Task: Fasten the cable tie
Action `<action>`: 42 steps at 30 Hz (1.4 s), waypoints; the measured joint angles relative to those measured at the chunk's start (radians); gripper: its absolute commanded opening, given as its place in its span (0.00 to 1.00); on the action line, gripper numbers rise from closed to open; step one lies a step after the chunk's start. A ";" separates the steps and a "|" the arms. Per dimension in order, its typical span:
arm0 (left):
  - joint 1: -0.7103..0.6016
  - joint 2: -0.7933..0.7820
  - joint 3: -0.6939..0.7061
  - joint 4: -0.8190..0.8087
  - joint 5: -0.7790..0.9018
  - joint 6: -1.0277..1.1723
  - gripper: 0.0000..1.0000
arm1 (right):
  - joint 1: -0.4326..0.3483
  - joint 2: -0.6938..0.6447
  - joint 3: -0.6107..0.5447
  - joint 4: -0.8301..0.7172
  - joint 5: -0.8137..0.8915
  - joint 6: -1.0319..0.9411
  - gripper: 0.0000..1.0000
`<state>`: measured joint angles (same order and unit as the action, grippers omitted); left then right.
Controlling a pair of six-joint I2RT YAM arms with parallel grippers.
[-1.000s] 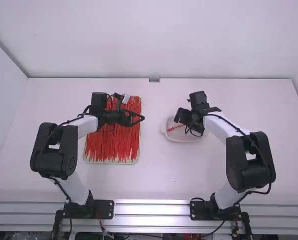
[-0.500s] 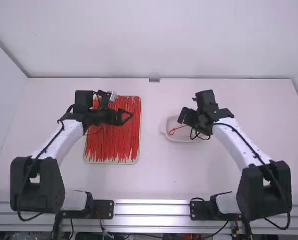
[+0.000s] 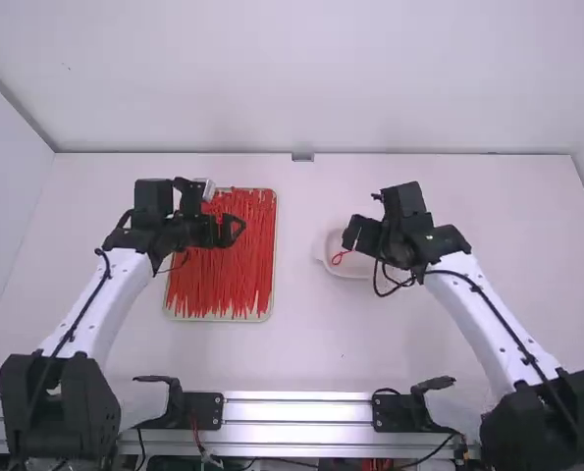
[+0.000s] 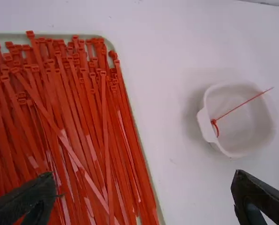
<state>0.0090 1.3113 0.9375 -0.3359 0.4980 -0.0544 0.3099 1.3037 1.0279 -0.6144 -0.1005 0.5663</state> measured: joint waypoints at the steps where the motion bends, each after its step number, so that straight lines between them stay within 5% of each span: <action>1: 0.000 -0.006 -0.002 0.013 -0.009 0.005 0.94 | -0.008 -0.009 -0.010 0.010 0.005 -0.006 0.94; 21: -0.001 -0.353 -0.325 0.330 -0.295 0.049 0.58 | -0.313 -0.351 -0.346 0.346 0.098 -0.293 0.58; 32: -0.001 -0.611 -0.582 0.334 -0.470 0.048 0.33 | -0.312 -0.608 -0.601 0.596 0.100 -0.518 0.33; 42: -0.001 -0.820 -0.785 0.333 -0.486 0.048 0.13 | -0.312 -0.813 -0.805 0.611 0.101 -0.559 0.13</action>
<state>0.0082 0.4915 0.1524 -0.0025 0.0124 -0.0063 -0.0021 0.4911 0.2226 -0.0032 0.0010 0.0071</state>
